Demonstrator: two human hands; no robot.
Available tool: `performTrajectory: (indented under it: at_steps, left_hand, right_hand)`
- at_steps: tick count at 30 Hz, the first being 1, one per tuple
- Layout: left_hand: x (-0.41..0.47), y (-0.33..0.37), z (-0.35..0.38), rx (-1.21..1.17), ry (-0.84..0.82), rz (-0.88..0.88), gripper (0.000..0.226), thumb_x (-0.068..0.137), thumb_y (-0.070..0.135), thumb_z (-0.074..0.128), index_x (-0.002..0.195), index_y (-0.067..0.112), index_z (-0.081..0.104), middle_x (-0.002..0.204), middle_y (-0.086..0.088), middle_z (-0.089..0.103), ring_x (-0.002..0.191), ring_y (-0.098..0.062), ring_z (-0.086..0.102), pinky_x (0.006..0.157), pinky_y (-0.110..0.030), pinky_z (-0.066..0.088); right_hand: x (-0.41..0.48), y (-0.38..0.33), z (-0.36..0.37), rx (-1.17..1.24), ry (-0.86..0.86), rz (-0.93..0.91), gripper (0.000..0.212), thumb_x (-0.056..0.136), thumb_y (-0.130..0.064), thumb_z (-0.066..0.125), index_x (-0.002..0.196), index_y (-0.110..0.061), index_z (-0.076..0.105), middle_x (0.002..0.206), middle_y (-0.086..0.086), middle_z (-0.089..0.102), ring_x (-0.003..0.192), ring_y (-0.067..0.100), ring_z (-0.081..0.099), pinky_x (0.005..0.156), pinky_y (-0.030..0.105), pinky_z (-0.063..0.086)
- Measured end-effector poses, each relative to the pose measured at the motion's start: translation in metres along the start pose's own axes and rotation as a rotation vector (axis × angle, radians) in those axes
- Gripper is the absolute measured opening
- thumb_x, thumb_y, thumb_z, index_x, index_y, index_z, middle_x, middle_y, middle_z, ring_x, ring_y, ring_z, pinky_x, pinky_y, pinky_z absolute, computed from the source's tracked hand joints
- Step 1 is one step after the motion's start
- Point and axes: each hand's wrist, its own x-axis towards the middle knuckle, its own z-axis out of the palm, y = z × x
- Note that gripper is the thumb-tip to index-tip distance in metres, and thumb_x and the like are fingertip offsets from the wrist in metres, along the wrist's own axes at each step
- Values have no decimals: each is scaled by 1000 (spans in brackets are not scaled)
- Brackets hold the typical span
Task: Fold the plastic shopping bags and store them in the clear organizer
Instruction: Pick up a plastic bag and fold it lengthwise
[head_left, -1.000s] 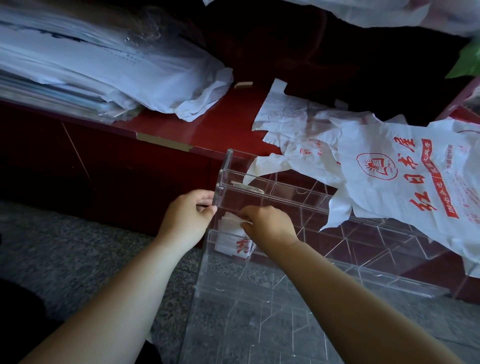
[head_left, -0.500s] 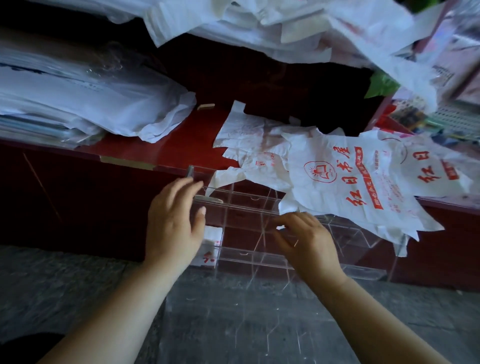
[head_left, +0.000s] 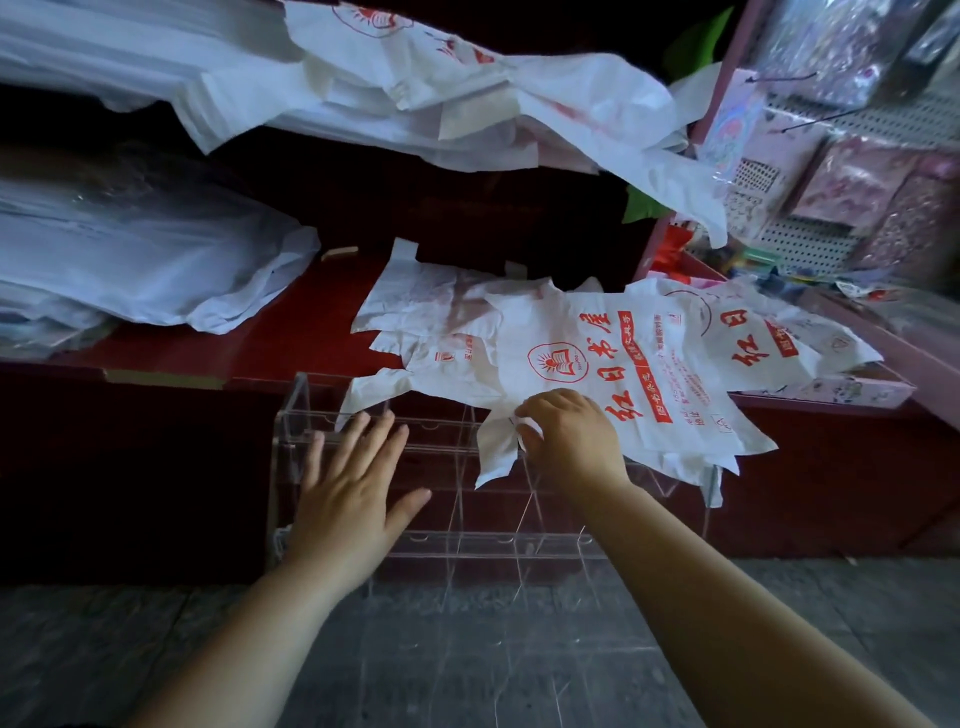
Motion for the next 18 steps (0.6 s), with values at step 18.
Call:
performTrajectory:
  at_steps: [18]
  left_hand:
    - [11,27,-25,-1449,-272,-663,31,92,46,34,89,29,59,86,8,67,79,-9,62,64,-25,43]
  right_hand:
    - [-58,-49,23,226,230,-317,21,80,-23,52,76,-18,72,76,-8,71,85,18,65,72,25,38]
